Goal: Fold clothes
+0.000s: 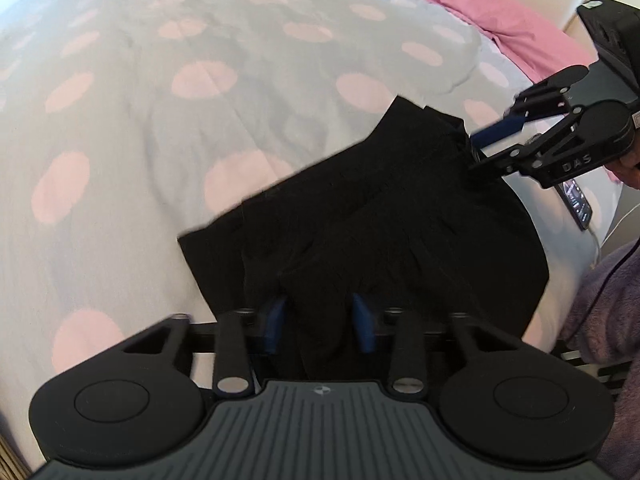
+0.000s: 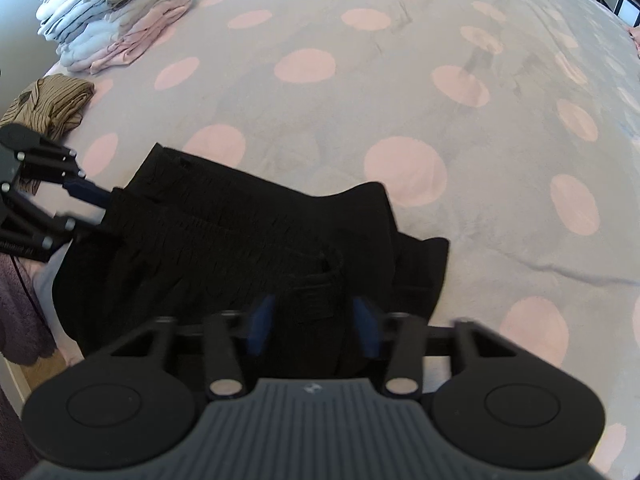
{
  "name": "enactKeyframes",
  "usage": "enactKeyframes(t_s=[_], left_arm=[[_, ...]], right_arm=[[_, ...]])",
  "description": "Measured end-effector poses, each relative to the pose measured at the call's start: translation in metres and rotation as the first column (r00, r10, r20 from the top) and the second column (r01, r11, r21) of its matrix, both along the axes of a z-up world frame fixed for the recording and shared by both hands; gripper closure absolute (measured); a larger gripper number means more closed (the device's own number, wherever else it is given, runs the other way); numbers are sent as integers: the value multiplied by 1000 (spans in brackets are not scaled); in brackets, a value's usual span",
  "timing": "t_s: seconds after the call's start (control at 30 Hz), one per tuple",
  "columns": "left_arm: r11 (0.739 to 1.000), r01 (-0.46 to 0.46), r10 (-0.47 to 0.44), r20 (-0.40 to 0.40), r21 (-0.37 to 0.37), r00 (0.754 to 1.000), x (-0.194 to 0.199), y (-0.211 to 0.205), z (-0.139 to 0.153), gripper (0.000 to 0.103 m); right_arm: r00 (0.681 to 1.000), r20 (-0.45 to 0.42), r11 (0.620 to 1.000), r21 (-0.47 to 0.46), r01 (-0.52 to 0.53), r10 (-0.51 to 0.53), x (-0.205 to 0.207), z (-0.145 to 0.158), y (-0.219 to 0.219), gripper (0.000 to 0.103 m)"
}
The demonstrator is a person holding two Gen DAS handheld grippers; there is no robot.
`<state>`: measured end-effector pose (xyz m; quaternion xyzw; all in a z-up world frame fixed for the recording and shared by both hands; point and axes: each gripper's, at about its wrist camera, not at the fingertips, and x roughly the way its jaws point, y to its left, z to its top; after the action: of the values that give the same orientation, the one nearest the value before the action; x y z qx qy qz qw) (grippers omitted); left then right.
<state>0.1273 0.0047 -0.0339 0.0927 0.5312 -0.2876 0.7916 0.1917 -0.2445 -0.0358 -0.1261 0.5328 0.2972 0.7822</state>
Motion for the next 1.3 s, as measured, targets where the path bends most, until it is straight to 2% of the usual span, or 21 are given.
enactKeyframes(t_s=[0.07,0.17,0.27,0.37,0.47,0.6,0.7,0.73,0.77,0.8,0.83,0.87,0.93,1.03,1.13,1.3], left_arm=[[1000,15,-15,50,3,999,-1,-3,10,85],[1000,6,-4,119,-19,993,0,-3,27,88],[1000,-15,16,138,-11,990,9,-5,30,88],[999,-28,25,113,29,993,24,-11,16,88],[997,-73,70,87,37,994,36,-11,6,88],[993,-107,104,49,59,993,45,-13,-7,82],[991,-105,102,34,86,994,44,-14,-15,77],[990,-110,107,36,91,994,43,-13,-15,72],[989,-115,112,39,96,993,42,-12,-15,64],[986,-141,138,34,93,990,42,-9,-14,58],[982,-167,165,30,91,986,43,-5,-12,51],[977,-194,192,25,88,981,43,-1,-11,49],[970,-238,238,-2,52,971,42,8,-7,47],[953,-304,303,-46,1,952,40,21,0,42],[937,-348,345,-73,-33,936,36,32,2,37],[916,-396,387,-116,-69,915,31,45,-13,34]], right_arm=[[1000,22,1000,3,17,-18,-1,4,0,76],[998,52,999,25,46,-48,1,13,-3,78],[995,64,997,36,72,-74,7,13,-6,78],[994,49,995,33,96,-98,18,4,-3,78],[992,55,994,20,109,-110,25,-2,1,78],[992,32,993,2,121,-121,32,-15,1,77],[992,26,992,7,122,-122,31,-17,-1,72],[992,27,992,10,125,-126,31,-16,-2,65],[991,34,991,8,132,-132,30,-13,-4,59],[989,43,990,7,141,-142,29,-11,-7,50],[987,51,988,13,152,-152,29,-8,-10,45],[985,57,987,20,162,-163,28,-6,-14,43],[979,50,980,35,196,-198,28,-3,-21,26],[971,0,969,70,238,-238,28,-4,-31,26],[962,-57,960,75,270,-266,25,-11,-38,19],[936,-163,943,72,326,-311,19,-34,-50,19]])
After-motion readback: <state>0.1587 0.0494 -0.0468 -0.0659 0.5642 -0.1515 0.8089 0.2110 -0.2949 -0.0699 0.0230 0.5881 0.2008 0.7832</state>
